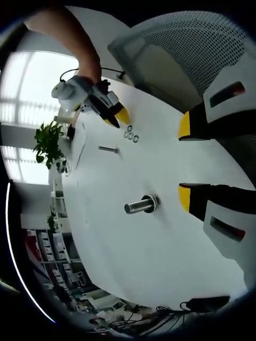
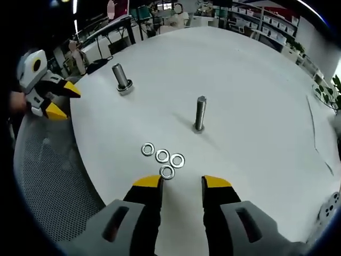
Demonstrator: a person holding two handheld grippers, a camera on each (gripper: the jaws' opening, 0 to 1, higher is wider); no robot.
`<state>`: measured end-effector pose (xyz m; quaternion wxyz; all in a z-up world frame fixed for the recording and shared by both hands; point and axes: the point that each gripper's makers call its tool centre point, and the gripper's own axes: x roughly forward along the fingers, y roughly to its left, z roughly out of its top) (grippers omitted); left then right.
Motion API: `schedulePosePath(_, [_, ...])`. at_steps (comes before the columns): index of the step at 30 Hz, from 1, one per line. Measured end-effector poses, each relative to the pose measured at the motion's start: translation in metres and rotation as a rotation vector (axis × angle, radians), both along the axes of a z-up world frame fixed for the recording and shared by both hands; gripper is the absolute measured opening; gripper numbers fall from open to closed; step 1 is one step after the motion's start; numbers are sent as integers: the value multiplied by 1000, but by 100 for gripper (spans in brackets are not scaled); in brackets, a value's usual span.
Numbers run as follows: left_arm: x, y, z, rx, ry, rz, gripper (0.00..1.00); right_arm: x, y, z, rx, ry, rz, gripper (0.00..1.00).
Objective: Place the washer onto the threaded stud by aligning its center hole with the stud, sliding it down to the base, and recovering from edge contact or off-axis alignment until the washer reaches the visible bottom stop.
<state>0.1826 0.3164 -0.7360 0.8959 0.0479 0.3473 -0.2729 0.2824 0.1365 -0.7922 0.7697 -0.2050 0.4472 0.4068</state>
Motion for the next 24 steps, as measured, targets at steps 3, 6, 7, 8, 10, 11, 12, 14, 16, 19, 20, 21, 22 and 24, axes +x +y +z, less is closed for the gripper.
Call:
schedulePosePath(3, [0, 0, 0, 1, 0, 1, 30, -5, 7, -1, -17, 9, 39, 28])
schedulePosePath(6, [0, 1, -1, 2, 2, 2, 30, -8, 8, -3, -40, 8, 77, 27])
schedulePosePath(7, [0, 1, -1, 2, 2, 2, 30, -9, 9, -4, -45, 11, 88, 26])
schedulePosePath(8, [0, 1, -1, 2, 2, 1, 30, -9, 10, -4, -49, 10, 91, 26])
schedulePosePath(10, [-1, 0, 0, 2, 2, 0, 29, -9, 11, -3, -42, 10, 102, 26])
schedulePosePath(11, [-1, 0, 0, 1, 2, -1, 29, -8, 12, -4, -44, 9, 107, 26])
schedulePosePath(12, [0, 0, -1, 4, 2, -1, 29, -7, 11, -5, -56, 2, 118, 25])
schedulePosePath(14, [0, 1, -1, 6, 2, -2, 29, -8, 12, -5, -67, -2, 137, 24])
schedulePosePath(16, [0, 1, -1, 7, -1, -1, 29, -12, 13, -4, -87, -9, 186, 22])
schedulePosePath(19, [1, 1, -1, 7, -2, 0, 29, -16, 16, -5, -101, -16, 243, 19])
schedulePosePath(20, [1, 1, -1, 7, -3, 0, 29, -16, 16, -6, -114, -21, 265, 17])
schedulePosePath(21, [1, 1, -1, 7, -5, 0, 29, -16, 17, -6, -116, -19, 273, 16])
schedulePosePath(22, [1, 1, 0, 8, -5, -1, 29, -16, 18, -6, -119, -22, 284, 16])
schedulePosePath(24, [1, 1, 0, 9, -5, -1, 29, -15, 18, -6, -122, -16, 296, 16])
